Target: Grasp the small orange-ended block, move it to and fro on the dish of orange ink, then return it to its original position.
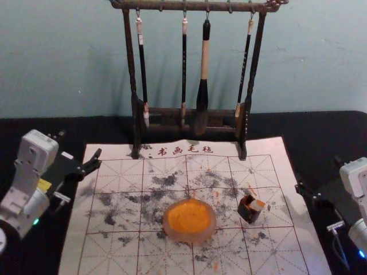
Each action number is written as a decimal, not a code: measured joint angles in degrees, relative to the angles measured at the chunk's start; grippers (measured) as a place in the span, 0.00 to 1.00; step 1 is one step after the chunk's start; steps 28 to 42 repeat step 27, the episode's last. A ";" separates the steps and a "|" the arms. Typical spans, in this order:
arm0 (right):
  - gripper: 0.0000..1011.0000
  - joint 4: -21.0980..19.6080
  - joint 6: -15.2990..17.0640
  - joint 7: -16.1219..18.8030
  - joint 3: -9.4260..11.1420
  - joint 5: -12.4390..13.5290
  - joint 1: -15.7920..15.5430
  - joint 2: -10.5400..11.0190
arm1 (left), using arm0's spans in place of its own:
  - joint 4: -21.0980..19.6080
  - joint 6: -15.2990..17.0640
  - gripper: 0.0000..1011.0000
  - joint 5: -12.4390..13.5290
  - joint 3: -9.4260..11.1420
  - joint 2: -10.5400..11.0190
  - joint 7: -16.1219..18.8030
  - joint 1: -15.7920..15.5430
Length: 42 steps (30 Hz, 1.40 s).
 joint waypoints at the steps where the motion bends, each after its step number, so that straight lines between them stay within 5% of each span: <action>1: 0.99 0.00 0.00 0.00 0.00 0.00 0.00 0.00 | 0.00 0.00 0.99 0.00 0.01 0.00 0.00 0.00; 42: 0.99 0.00 0.00 0.00 0.00 -0.06 0.00 0.00 | 0.00 0.00 0.99 0.00 0.01 0.00 0.00 0.00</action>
